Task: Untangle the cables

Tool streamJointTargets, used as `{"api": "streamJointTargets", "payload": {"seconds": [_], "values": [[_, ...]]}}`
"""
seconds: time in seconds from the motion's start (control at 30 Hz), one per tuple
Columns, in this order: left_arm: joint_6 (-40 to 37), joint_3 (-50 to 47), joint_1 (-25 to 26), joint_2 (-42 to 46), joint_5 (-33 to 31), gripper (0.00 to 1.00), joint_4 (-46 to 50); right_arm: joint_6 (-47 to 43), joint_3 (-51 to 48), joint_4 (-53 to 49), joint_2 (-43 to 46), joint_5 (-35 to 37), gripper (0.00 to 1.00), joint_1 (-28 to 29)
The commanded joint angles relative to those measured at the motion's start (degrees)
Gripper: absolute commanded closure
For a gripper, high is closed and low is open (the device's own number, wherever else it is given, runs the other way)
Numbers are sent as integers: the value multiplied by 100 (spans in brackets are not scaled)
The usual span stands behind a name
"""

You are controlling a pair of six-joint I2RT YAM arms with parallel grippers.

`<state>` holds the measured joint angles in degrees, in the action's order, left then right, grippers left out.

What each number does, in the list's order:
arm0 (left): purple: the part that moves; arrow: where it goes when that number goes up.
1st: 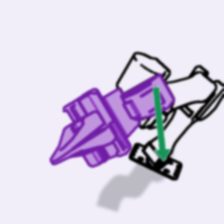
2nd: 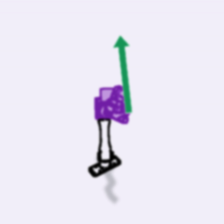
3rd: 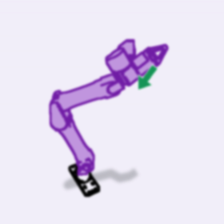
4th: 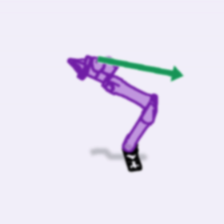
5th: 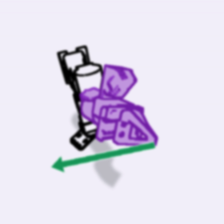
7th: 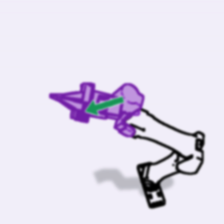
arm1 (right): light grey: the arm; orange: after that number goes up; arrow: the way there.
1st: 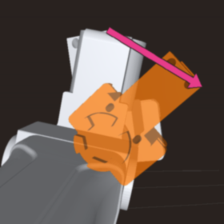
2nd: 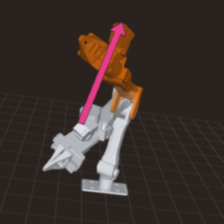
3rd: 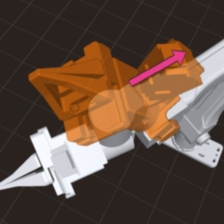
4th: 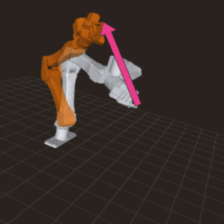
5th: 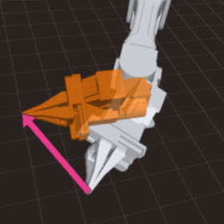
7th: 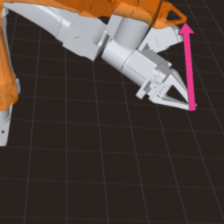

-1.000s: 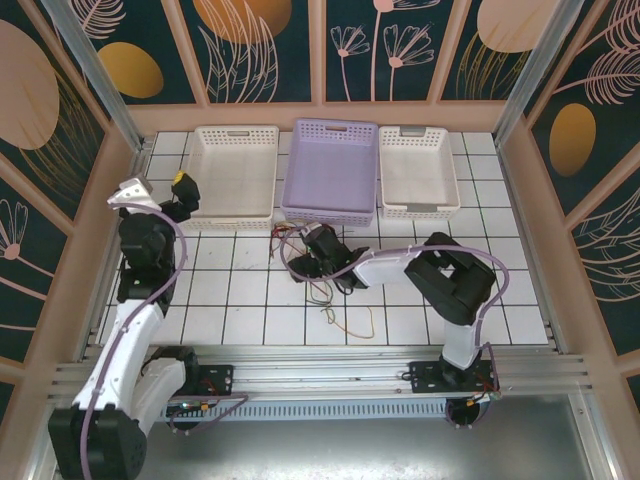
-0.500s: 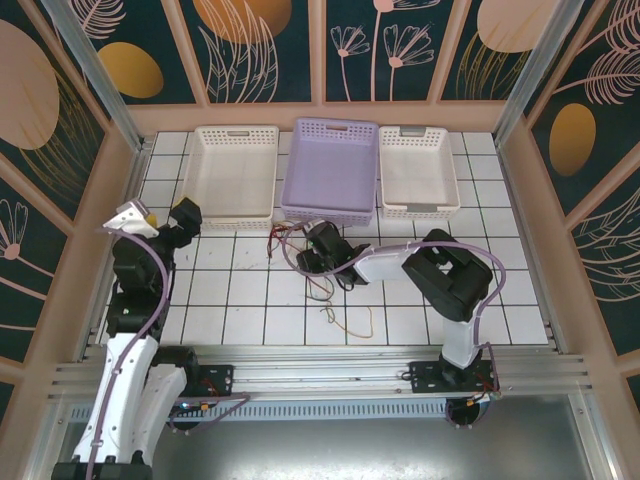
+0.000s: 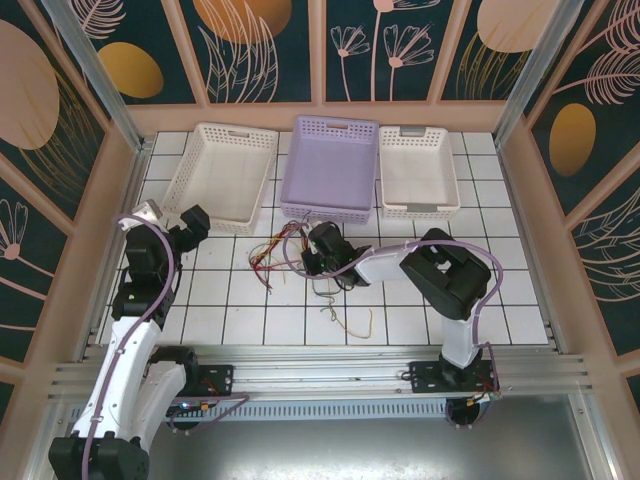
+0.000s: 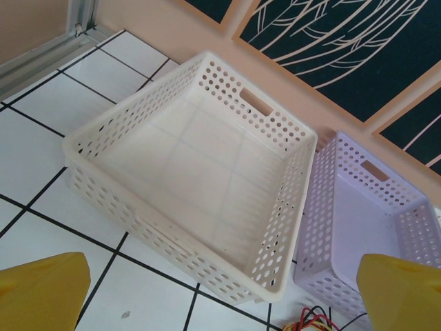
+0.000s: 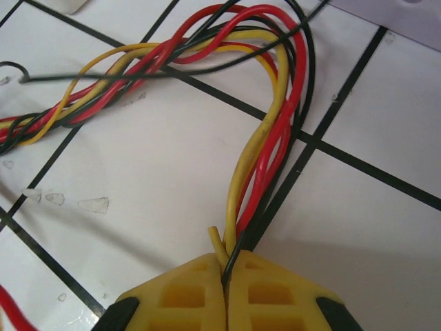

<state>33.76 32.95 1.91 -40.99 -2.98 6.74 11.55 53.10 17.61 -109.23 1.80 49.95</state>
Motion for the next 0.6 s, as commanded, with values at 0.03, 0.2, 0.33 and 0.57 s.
{"api": "streamJointTargets", "payload": {"seconds": [0.03, 0.2, 0.33, 0.57], "values": [[119, 195, -20, -92, 202, 2, 71, -213, -222, -516, 15, -471, 100, 72], [408, 114, -23, -322, 749, 4, -38, -431, -331, -659, 412, -442, 100, 67], [702, -243, -24, -571, 1410, 10, -375, -693, -422, -807, 903, -409, 100, 61], [777, -339, -15, -671, 1637, 10, -488, -1105, -550, -1026, 1904, -590, 100, -17]]}}
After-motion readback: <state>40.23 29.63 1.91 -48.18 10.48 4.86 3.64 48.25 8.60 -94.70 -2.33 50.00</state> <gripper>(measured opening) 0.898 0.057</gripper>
